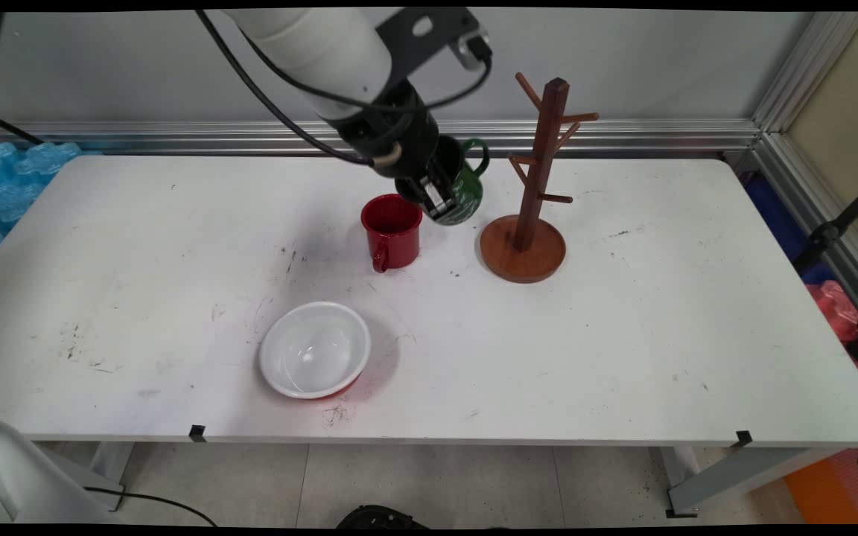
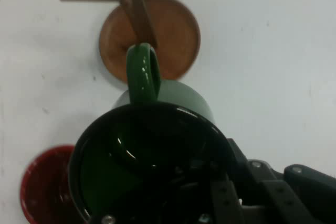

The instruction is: Place the picked object on the table

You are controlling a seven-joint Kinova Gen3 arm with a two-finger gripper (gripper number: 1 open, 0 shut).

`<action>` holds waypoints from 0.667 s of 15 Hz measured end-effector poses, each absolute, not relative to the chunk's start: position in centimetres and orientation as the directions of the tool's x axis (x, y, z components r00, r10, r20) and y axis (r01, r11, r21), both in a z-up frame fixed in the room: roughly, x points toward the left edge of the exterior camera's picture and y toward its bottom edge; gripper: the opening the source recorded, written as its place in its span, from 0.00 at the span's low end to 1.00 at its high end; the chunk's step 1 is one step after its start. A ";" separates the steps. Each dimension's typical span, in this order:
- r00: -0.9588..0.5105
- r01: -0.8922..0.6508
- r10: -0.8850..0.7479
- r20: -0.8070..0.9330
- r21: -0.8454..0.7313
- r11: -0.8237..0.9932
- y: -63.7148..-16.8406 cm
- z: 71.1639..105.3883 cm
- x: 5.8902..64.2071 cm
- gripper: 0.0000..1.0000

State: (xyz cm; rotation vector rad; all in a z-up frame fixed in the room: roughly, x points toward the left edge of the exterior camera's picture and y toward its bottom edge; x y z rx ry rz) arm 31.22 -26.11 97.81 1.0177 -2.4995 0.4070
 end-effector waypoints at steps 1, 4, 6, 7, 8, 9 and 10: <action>-0.660 -0.712 -0.604 0.446 -0.116 0.692 -26.2 97.2 30.8 0.00; -0.680 -0.706 -0.620 0.392 -0.122 0.698 -26.3 95.9 30.0 0.00; -0.691 -0.703 -0.633 0.349 -0.122 0.701 -26.4 94.7 29.4 0.00; -0.695 -0.703 -0.641 0.326 -0.122 0.701 -26.5 94.1 29.1 0.00; -0.696 -0.704 -0.646 0.314 -0.122 0.700 -26.5 93.8 28.9 0.00; -0.698 -0.705 -0.653 0.294 -0.122 0.699 -26.6 93.3 28.7 0.00; -0.699 -0.707 -0.661 0.273 -0.121 0.697 -26.6 92.7 28.5 0.00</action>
